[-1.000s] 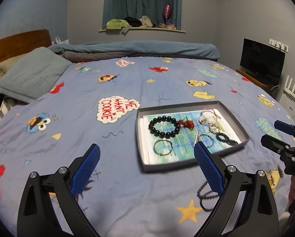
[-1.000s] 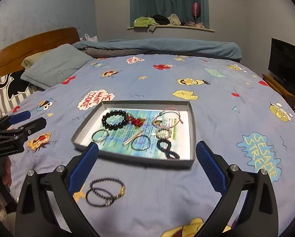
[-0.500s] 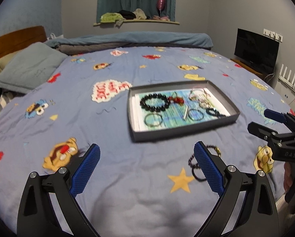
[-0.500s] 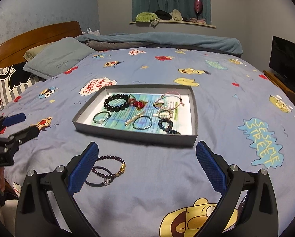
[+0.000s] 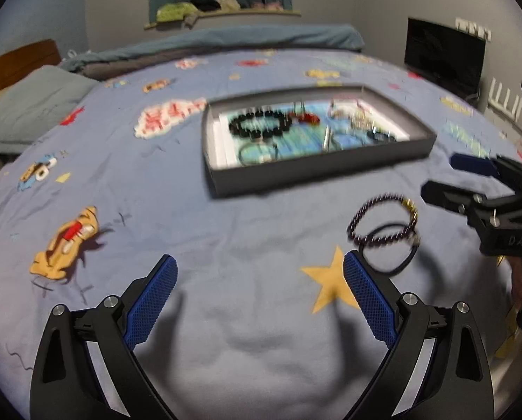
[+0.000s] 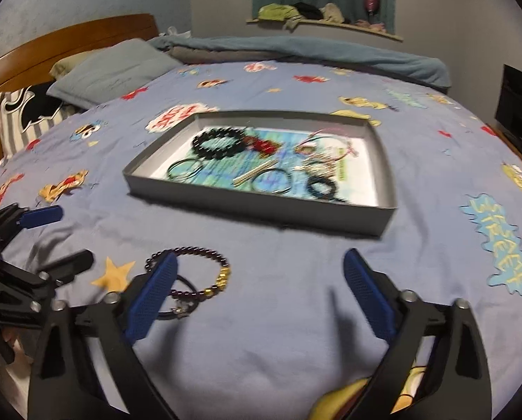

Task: Organize jewelry
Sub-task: 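Grasp the black cord charm bracelet with the left tool while the right tool grasps the gold-bead red bracelet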

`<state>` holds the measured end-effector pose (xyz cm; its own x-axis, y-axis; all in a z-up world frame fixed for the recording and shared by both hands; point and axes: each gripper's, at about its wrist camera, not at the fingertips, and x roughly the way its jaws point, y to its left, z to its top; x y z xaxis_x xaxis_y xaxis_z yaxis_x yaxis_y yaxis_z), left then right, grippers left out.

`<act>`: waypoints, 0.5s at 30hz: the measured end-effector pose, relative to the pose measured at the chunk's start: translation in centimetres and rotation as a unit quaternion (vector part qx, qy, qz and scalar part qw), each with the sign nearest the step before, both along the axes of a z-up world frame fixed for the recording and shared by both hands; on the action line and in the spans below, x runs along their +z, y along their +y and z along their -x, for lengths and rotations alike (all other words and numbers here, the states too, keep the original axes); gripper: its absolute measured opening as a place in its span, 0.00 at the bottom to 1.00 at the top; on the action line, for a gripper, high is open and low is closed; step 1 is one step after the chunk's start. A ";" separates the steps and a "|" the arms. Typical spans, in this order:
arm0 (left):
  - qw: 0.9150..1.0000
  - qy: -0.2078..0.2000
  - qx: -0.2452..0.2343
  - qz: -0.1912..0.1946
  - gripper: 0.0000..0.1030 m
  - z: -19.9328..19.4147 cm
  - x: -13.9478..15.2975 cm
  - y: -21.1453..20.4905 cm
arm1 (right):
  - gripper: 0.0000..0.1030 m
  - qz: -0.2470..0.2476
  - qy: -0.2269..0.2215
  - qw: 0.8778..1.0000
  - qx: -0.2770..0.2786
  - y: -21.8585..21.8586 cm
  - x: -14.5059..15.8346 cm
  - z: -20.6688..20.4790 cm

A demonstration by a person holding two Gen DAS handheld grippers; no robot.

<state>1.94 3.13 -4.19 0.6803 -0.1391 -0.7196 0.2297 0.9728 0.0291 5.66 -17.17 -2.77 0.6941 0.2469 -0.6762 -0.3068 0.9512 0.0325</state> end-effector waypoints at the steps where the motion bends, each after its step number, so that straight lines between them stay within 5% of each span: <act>1: 1.000 0.003 -0.007 0.003 0.92 0.0 -0.1 -0.1 | 0.77 -0.003 0.004 1.000 0.007 0.3 -0.2 -0.2; 6: 1.000 0.003 -0.026 0.013 0.92 0.1 -0.7 -0.7 | 0.38 -0.009 0.032 0.999 0.018 1.0 -1.2 -1.3; 15: 0.998 0.005 -0.061 0.021 0.90 -0.1 -1.3 -2.2 | 0.07 0.014 0.061 0.997 0.045 2.0 -2.8 -2.2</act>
